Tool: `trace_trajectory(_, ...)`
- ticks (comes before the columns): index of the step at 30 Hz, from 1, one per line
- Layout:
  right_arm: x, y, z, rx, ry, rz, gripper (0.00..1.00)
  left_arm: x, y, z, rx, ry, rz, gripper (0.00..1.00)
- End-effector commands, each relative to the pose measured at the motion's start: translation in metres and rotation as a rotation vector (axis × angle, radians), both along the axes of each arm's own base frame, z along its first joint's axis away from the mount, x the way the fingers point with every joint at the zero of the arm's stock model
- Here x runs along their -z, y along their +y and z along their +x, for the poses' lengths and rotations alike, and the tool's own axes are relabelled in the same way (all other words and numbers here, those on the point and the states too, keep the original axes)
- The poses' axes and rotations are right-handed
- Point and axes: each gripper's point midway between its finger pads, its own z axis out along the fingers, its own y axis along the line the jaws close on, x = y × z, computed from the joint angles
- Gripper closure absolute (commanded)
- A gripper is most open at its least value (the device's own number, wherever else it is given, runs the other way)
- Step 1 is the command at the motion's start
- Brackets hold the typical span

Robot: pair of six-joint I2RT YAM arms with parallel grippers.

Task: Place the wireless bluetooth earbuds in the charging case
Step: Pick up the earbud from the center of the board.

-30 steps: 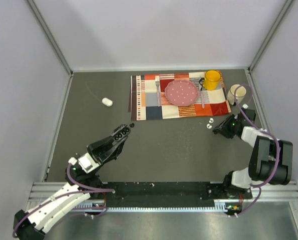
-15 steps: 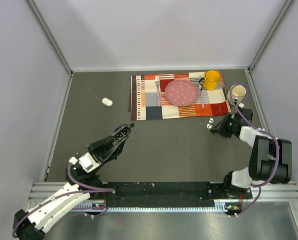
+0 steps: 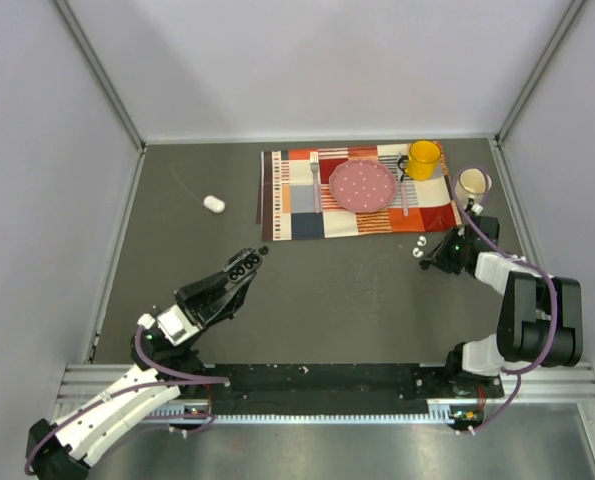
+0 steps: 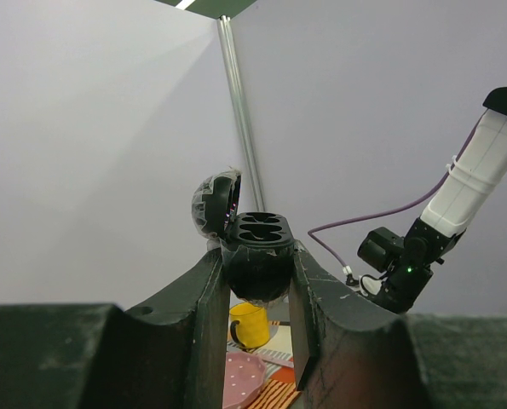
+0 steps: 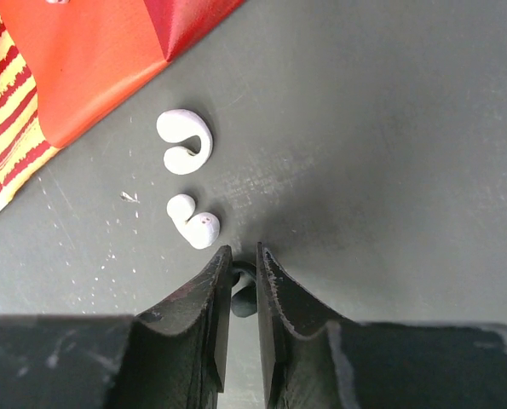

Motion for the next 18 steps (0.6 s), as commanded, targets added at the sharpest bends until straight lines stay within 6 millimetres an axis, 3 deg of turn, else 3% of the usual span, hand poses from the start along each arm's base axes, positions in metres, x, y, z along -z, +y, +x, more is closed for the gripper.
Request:
trace_trajectory(1, -0.005, 0.002, 0.002, -0.043, -0.016, -0.043, 0.83, 0.043, -0.006, 0.01, -0.004, 0.069, 0.047, 1.0)
trace_trajectory(9, -0.011, 0.017, -0.001, -0.098, -0.027, -0.015, 0.84, 0.042, -0.007, 0.01, -0.003, 0.07, 0.047, 1.0)
trace_trajectory(11, -0.009, 0.015, -0.003, -0.088, -0.011, -0.024, 0.76, 0.044, -0.007, 0.01, -0.001, 0.072, 0.049, 1.0)
trace_trajectory(18, -0.015, 0.006, -0.005, -0.053, -0.027, -0.068, 0.69, 0.043, -0.006, 0.01, -0.003, 0.074, 0.046, 1.0)
